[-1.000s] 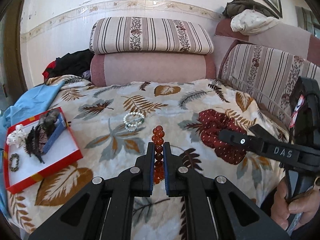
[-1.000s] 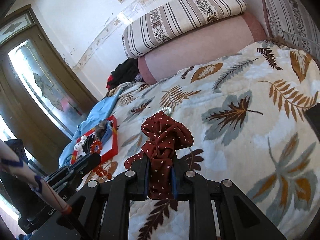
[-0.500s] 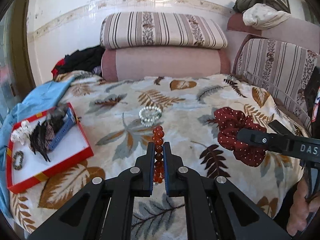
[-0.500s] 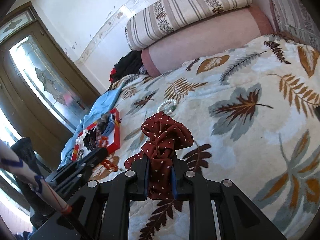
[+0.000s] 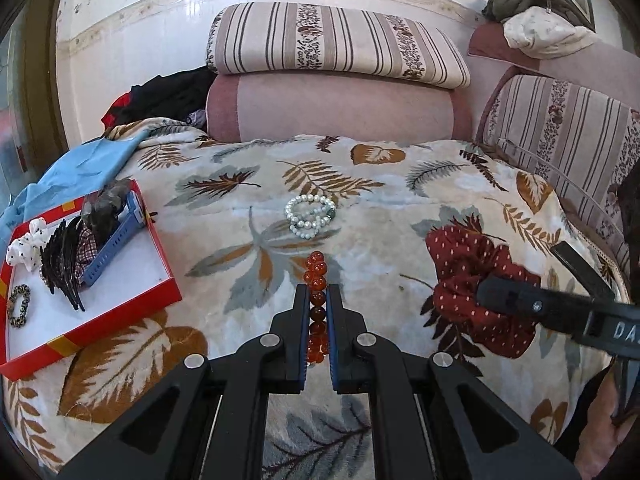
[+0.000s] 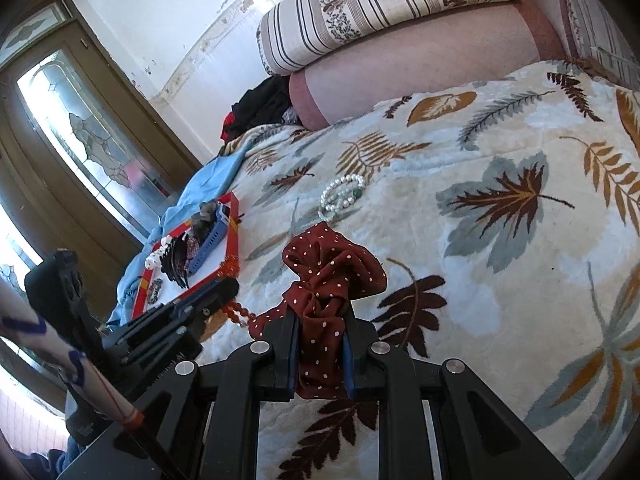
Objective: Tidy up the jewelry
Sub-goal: 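Carry the bead bracelet and polka-dot bow over the red box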
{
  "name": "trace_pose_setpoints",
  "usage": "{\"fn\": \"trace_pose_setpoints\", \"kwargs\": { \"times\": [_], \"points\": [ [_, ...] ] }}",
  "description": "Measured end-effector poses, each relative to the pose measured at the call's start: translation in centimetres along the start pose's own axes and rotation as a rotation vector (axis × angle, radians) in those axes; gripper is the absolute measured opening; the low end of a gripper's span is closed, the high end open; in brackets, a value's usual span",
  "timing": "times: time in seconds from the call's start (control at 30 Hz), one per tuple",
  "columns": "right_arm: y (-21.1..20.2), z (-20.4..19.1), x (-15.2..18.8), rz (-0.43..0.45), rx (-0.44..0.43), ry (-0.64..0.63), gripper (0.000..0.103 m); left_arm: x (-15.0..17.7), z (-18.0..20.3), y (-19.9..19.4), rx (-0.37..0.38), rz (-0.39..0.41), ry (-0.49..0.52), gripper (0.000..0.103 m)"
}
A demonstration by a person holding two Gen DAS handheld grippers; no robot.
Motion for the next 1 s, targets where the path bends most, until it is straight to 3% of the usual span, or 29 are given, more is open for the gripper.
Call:
{"fn": "trace_pose_setpoints", "kwargs": {
  "times": [0.5, 1.0],
  "points": [
    [1.2, -0.9, 0.8, -0.033, -0.002, -0.032, 0.018, -0.5, -1.4, -0.7, -0.019, 0.001, -0.030, 0.007],
    [1.7, -2.6, 1.4, -0.045, 0.001, -0.041, 0.018, -1.4, -4.9, -3.5, -0.073, 0.050, -0.063, 0.007]
  ]
}}
Point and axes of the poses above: each gripper's, at about its wrist camera, not at the fingertips, and y roughly the way its jaws point, z to its right, x to its underside, the point moved 5 cm from there along y, roughly the way its jaws point, and after that the axes turned 12 degrees about z, right-handed, at the moved point
